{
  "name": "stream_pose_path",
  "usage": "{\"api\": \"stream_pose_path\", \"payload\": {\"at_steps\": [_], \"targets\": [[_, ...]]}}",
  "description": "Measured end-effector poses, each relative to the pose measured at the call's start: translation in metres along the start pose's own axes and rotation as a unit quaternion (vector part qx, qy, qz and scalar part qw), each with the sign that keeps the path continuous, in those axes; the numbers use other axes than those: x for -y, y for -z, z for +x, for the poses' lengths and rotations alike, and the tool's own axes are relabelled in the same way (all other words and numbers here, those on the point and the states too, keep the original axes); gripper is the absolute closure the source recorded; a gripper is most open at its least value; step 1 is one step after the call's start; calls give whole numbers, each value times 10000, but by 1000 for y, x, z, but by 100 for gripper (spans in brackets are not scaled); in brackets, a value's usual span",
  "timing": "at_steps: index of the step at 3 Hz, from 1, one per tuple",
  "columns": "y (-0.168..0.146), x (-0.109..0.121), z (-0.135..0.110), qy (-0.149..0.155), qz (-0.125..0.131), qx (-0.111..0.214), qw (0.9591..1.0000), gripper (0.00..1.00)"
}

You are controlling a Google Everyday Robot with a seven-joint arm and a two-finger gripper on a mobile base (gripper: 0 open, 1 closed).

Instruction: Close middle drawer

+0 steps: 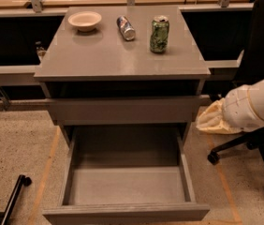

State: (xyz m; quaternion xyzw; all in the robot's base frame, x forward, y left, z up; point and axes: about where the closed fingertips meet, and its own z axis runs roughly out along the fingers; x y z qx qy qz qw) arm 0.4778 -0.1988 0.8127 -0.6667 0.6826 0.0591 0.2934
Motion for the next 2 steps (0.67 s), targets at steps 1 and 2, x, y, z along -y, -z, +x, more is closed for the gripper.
{"api": "stream_pose_path", "payload": {"at_steps": [1, 2], "targets": [[-38, -9, 20, -304, -6, 684, 9972, 100], [-47, -11, 22, -370, -73, 774, 9963, 100]]}}
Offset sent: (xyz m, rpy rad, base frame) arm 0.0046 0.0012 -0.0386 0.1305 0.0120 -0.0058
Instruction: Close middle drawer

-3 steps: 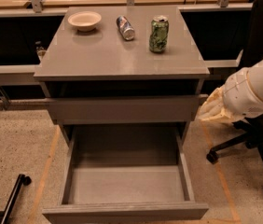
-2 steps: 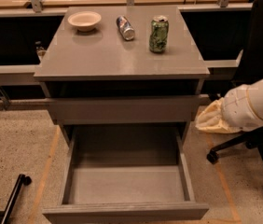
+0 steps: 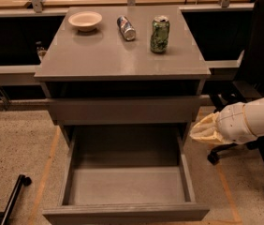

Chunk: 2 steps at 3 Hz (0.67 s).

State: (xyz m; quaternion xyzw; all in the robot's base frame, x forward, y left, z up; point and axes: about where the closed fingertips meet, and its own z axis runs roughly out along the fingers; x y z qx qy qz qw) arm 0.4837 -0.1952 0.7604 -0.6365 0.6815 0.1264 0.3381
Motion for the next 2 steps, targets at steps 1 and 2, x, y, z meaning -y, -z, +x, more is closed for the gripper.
{"api": "stream_pose_path", "payload": {"at_steps": [1, 2], "targets": [[-20, -3, 3, 19, -105, 47, 9999, 100], [-50, -5, 17, -57, -202, 282, 9994, 100]]}}
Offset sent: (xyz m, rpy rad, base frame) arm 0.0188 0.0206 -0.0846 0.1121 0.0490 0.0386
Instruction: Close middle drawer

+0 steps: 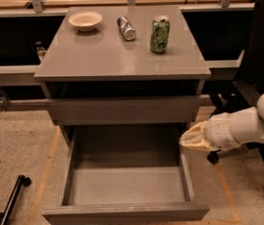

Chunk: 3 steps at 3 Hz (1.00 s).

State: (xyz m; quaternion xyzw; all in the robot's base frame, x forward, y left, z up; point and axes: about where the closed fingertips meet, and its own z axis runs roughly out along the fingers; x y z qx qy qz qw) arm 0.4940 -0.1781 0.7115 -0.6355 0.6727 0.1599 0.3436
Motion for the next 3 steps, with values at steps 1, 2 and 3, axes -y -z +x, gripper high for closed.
{"api": "stream_pose_path", "payload": {"at_steps": [1, 2, 3], "targets": [[-24, -3, 26, -226, -87, 267, 9994, 100], [-29, -5, 29, -264, -132, 294, 9991, 100], [-39, -16, 39, -385, -153, 197, 9989, 100]]}}
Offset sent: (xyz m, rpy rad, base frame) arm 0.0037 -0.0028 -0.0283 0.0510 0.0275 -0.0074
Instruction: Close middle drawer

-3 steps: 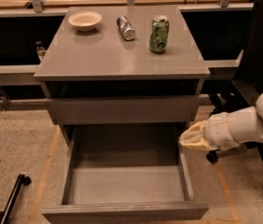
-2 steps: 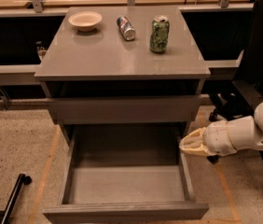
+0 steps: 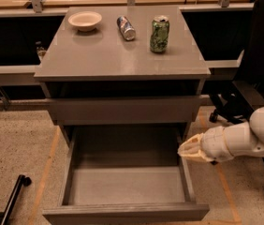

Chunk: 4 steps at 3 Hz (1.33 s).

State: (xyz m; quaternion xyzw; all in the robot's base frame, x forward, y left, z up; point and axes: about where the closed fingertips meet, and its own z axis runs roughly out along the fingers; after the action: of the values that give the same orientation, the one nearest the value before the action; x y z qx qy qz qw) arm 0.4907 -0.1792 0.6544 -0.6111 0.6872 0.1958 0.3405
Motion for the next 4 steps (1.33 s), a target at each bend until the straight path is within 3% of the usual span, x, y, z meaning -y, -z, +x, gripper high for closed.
{"api": "stream_pose_path", "payload": {"at_steps": [1, 2, 3, 4], "targets": [[-23, -16, 20, -262, -96, -65, 9996, 100], [-47, -43, 47, -623, -460, -197, 9968, 100], [-66, -80, 74, -1061, -952, -415, 9889, 100], [-78, -122, 100, -1544, -1407, -667, 9757, 100]]}}
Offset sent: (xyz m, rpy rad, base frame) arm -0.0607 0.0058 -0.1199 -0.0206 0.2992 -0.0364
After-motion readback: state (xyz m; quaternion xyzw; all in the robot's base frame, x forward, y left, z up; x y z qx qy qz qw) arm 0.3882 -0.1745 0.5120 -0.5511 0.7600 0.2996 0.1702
